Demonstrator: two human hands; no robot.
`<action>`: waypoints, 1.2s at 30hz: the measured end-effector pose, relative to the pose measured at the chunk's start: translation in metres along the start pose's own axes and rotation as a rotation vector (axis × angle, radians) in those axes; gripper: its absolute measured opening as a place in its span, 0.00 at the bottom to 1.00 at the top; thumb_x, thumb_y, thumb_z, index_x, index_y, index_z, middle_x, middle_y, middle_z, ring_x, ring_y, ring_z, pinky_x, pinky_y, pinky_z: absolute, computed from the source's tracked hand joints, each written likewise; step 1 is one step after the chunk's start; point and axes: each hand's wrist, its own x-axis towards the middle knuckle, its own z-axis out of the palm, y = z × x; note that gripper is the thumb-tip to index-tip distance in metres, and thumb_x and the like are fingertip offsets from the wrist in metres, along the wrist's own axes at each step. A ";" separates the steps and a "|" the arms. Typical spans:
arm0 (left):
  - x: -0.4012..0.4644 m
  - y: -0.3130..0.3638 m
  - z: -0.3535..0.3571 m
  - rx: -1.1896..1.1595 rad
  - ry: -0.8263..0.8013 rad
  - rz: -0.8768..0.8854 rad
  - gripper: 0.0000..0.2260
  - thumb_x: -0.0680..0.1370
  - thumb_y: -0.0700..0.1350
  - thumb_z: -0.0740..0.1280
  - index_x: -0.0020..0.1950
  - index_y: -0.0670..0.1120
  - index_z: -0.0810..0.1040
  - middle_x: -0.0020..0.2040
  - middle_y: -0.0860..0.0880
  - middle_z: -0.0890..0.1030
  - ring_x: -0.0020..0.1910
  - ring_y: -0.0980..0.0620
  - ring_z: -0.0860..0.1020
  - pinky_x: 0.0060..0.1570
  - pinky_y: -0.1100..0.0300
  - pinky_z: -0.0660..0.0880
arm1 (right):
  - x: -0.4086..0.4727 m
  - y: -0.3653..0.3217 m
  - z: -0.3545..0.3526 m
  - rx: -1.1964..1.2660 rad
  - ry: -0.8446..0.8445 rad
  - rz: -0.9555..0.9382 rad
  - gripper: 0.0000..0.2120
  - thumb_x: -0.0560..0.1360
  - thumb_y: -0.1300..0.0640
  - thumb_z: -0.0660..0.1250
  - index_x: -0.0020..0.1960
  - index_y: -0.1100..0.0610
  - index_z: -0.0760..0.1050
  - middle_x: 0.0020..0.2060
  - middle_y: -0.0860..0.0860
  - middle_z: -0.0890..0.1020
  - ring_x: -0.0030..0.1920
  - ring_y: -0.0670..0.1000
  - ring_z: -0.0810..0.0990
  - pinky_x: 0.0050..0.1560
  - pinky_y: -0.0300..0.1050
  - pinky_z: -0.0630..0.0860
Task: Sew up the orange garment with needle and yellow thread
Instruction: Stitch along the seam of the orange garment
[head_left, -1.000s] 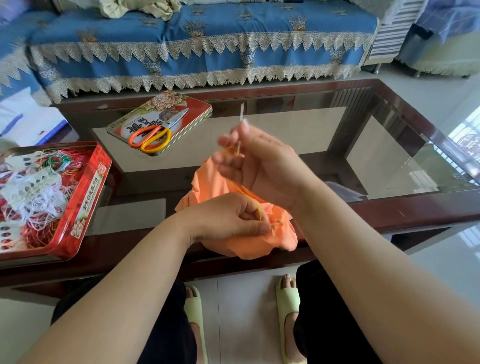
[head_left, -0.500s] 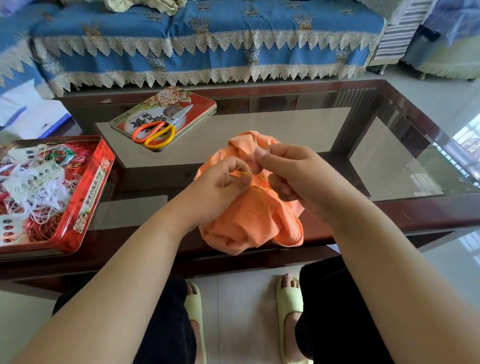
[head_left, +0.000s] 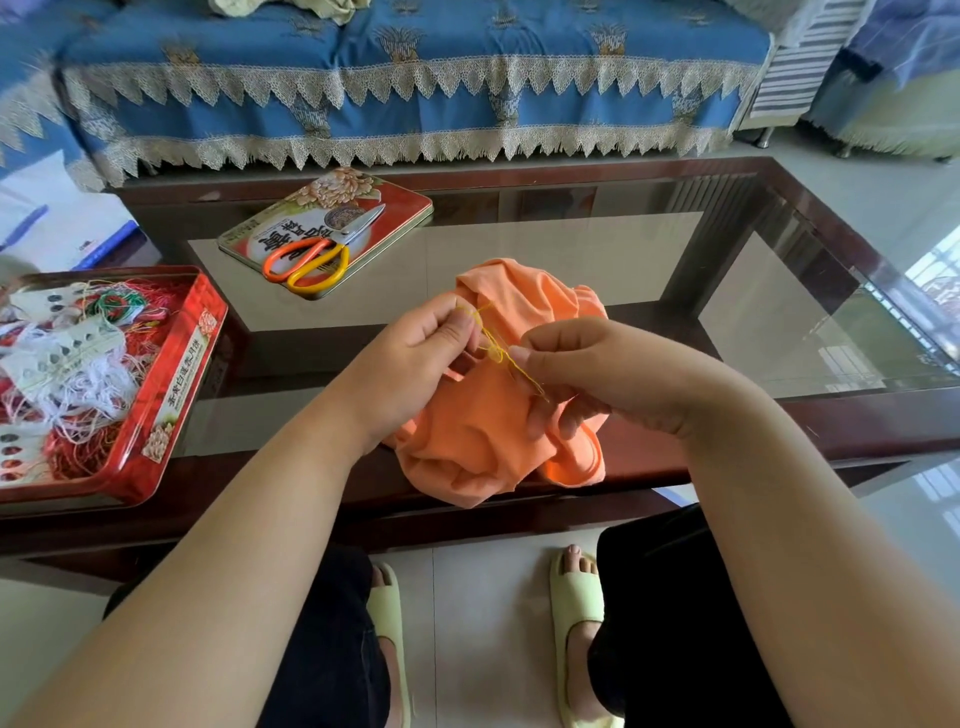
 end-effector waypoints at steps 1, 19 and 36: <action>0.001 0.000 -0.001 -0.034 0.025 -0.003 0.17 0.81 0.57 0.57 0.35 0.57 0.74 0.37 0.55 0.76 0.41 0.55 0.75 0.48 0.55 0.72 | 0.001 0.001 0.000 0.012 -0.001 -0.006 0.12 0.78 0.51 0.62 0.46 0.61 0.73 0.33 0.51 0.74 0.39 0.50 0.84 0.36 0.39 0.78; 0.003 -0.002 0.002 0.182 0.270 0.039 0.05 0.76 0.51 0.70 0.46 0.54 0.74 0.24 0.56 0.72 0.26 0.61 0.70 0.32 0.68 0.68 | 0.016 0.002 0.006 0.217 0.691 -0.294 0.16 0.84 0.55 0.53 0.40 0.59 0.69 0.26 0.50 0.78 0.28 0.50 0.80 0.32 0.44 0.77; -0.002 0.007 0.000 0.279 0.302 0.199 0.09 0.72 0.58 0.69 0.45 0.53 0.81 0.25 0.54 0.73 0.27 0.49 0.70 0.29 0.54 0.70 | 0.005 0.008 0.000 -0.405 0.594 -0.501 0.13 0.82 0.55 0.58 0.46 0.61 0.75 0.35 0.51 0.78 0.37 0.46 0.77 0.41 0.43 0.76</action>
